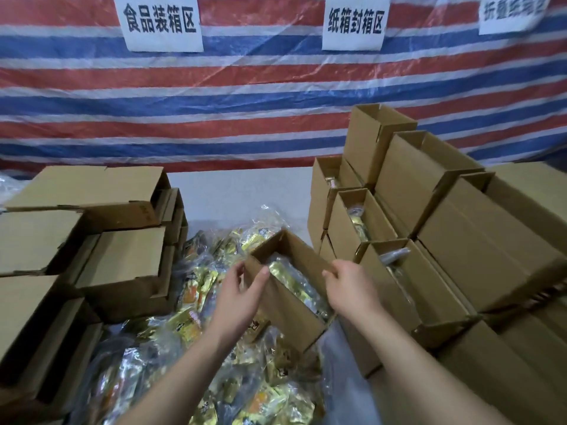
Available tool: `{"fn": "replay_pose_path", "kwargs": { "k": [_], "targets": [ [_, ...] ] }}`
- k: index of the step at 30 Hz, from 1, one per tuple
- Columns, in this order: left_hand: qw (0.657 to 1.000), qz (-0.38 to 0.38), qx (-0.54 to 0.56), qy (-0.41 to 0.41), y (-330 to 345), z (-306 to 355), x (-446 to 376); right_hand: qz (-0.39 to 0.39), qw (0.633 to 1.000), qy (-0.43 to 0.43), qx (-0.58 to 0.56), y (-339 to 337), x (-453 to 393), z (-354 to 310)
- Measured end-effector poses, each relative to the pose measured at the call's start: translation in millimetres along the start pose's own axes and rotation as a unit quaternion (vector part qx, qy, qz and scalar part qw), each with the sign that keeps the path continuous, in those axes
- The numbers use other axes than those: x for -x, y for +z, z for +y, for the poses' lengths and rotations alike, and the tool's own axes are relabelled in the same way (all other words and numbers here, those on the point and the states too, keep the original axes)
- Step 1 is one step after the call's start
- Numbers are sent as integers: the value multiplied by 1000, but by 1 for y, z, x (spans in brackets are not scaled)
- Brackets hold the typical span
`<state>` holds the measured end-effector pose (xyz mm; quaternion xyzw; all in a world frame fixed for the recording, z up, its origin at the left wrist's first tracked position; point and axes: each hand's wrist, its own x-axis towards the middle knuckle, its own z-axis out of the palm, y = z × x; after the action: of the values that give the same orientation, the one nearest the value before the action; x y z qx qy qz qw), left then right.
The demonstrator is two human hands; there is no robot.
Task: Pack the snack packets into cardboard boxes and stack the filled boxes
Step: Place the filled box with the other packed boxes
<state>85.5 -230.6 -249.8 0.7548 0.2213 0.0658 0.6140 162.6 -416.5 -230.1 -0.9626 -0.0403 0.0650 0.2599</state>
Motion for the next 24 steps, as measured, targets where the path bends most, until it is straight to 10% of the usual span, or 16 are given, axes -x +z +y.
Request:
{"fn": "replay_pose_path", "kwargs": {
  "k": [24],
  "targets": [
    [963, -215, 112, -114, 94, 58, 131, -16, 999, 44, -15, -110, 146, 84]
  ]
}}
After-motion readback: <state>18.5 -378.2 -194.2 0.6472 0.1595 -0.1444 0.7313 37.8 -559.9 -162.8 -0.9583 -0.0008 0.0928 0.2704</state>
